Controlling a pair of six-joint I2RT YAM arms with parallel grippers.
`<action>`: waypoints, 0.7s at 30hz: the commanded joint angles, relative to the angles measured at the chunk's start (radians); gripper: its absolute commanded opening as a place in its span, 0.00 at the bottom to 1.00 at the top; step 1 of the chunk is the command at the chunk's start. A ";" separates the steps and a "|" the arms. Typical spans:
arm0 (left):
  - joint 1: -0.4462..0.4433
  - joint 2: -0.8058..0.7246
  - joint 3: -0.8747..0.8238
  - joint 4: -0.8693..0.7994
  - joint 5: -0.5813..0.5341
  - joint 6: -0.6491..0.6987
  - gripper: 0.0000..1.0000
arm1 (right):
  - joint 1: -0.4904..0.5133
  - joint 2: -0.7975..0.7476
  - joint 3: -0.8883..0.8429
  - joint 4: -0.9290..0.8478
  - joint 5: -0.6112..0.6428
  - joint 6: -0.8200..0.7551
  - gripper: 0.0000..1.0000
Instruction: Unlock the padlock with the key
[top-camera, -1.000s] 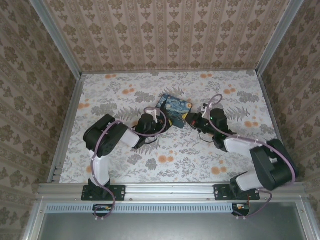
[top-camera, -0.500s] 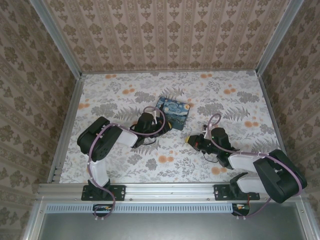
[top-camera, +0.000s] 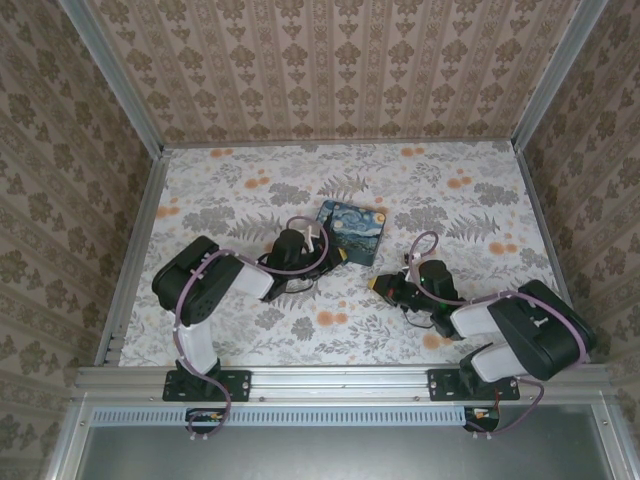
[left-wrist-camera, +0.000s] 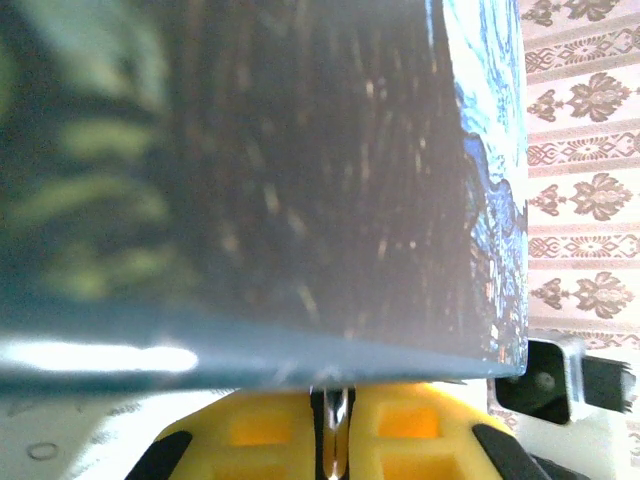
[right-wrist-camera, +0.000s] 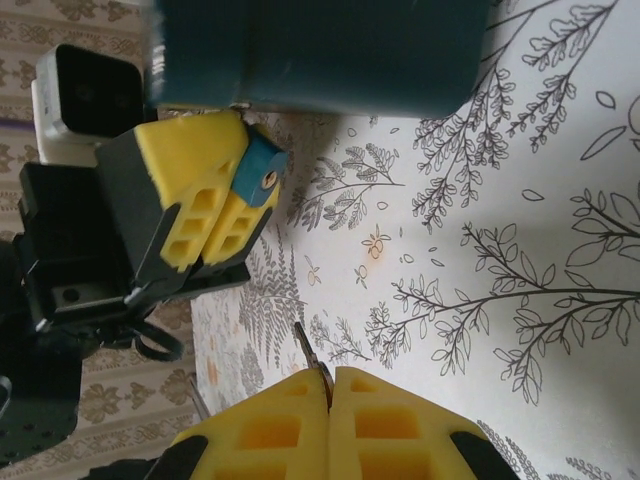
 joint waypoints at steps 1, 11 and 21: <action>-0.020 -0.031 -0.021 0.095 0.021 -0.090 0.00 | 0.015 0.034 -0.010 0.111 0.042 0.060 0.00; -0.053 0.004 -0.069 0.282 -0.033 -0.215 0.00 | 0.047 0.084 -0.007 0.181 0.141 0.136 0.00; -0.082 0.020 -0.055 0.277 -0.061 -0.216 0.00 | 0.055 0.177 0.029 0.274 0.165 0.192 0.00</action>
